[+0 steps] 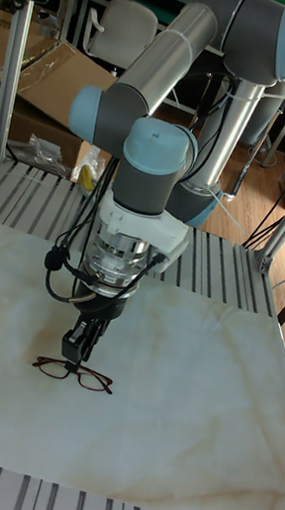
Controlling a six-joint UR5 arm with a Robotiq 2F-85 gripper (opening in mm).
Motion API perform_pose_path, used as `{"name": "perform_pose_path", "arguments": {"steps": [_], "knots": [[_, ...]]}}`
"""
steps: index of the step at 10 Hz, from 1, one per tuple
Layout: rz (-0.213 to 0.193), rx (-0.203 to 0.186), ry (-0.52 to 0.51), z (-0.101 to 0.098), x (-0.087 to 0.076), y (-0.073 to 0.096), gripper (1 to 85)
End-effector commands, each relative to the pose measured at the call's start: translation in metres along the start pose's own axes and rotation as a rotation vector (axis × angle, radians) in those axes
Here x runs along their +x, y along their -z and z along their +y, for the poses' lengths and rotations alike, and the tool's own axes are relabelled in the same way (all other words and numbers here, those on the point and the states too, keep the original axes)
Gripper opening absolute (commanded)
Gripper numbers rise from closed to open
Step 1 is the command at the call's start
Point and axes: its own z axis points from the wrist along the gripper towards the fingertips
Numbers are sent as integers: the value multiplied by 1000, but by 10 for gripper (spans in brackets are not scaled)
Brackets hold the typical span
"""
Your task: Unfold the leg of the glasses (with one hand)
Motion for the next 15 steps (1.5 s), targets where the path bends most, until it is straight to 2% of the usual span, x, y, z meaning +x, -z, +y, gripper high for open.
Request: {"name": "perform_pose_path", "arguments": {"steps": [1,4,9,15], "knots": [[-16,-4,-10,0,-4,0,340],[-20,6,-7,-2,-5,1,340],[-33,1,-15,7,-1,-6,340],[-35,12,-7,5,2,-5,333]]}}
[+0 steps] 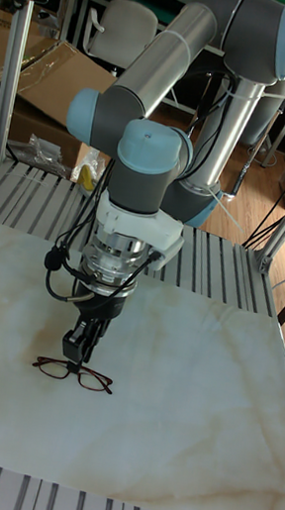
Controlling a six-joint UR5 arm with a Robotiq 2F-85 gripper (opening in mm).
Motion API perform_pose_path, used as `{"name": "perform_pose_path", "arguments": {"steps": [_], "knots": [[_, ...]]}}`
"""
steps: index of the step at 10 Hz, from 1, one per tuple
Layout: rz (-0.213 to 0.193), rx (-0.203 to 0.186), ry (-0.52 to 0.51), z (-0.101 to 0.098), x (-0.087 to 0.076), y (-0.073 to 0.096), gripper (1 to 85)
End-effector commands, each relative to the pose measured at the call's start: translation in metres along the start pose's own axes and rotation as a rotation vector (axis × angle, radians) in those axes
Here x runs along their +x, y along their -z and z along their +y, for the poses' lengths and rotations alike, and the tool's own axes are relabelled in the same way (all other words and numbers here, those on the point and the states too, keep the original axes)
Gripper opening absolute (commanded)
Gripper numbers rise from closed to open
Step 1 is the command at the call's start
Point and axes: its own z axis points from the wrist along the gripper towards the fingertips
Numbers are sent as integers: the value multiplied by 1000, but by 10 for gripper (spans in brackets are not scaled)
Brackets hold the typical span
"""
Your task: Unfold the leg of the glasses (with one hand)
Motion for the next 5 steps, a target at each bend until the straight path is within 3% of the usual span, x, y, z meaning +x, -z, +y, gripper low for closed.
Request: {"name": "perform_pose_path", "arguments": {"steps": [1,5], "knots": [[-8,8,-5,-2,0,1,327],[-6,2,2,0,2,0,310]]}}
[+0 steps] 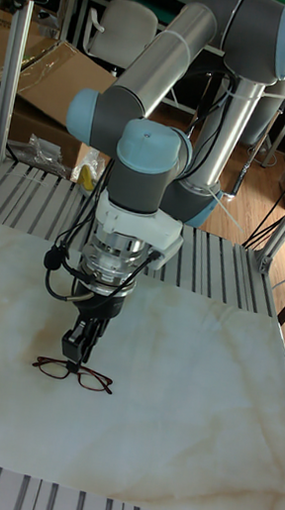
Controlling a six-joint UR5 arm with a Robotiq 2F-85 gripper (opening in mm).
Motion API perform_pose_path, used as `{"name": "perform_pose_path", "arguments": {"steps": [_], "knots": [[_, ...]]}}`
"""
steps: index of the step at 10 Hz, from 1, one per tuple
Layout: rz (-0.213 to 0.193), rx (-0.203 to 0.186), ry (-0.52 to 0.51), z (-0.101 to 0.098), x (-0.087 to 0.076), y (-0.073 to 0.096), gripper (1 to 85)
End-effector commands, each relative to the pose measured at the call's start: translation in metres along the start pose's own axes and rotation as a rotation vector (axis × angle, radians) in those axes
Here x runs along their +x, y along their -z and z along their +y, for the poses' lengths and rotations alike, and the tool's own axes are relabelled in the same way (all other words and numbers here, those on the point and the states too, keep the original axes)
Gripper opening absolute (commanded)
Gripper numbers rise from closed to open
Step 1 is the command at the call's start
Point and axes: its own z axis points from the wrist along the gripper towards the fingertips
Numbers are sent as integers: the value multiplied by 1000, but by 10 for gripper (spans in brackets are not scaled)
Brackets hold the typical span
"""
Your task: Unfold the leg of the glasses (with one hand)
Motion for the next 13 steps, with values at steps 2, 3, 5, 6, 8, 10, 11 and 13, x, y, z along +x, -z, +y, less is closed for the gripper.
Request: {"name": "perform_pose_path", "arguments": {"steps": [2,3,5,6,8,10,11,13], "knots": [[-5,4,-1,2,0,-3,310],[-3,9,3,4,0,-5,310],[9,25,21,2,4,-7,293],[10,25,21,2,4,-7,280],[6,27,20,1,3,-5,230],[12,29,15,-1,4,-1,97],[13,30,14,-1,4,0,40],[13,31,13,-3,4,4,13]]}}
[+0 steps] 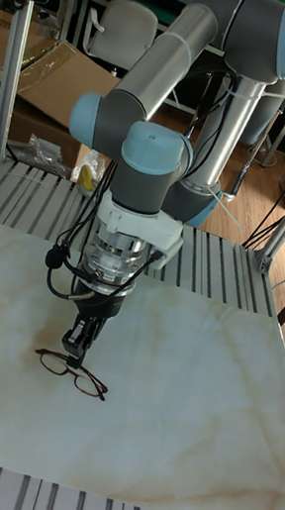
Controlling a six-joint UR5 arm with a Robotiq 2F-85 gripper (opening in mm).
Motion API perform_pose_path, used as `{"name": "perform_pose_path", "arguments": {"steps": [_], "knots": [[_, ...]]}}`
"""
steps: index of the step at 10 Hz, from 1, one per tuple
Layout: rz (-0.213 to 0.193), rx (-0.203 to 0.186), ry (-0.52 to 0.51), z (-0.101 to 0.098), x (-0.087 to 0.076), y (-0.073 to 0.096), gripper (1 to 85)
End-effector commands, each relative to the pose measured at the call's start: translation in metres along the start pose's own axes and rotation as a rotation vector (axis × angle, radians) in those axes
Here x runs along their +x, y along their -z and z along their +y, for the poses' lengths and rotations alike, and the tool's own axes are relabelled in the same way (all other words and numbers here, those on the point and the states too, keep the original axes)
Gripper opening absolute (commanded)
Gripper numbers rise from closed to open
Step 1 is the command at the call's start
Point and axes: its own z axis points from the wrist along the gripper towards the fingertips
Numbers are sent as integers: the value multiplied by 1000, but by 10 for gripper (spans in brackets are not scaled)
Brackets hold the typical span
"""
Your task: Unfold the leg of the glasses (with one hand)
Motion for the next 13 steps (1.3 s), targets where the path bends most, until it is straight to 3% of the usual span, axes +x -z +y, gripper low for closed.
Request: {"name": "perform_pose_path", "arguments": {"steps": [1,6,13], "knots": [[-8,1,-11,-3,-1,5,13],[-27,-11,-24,-1,-4,4,13],[-21,-14,-19,0,-3,2,13]]}}
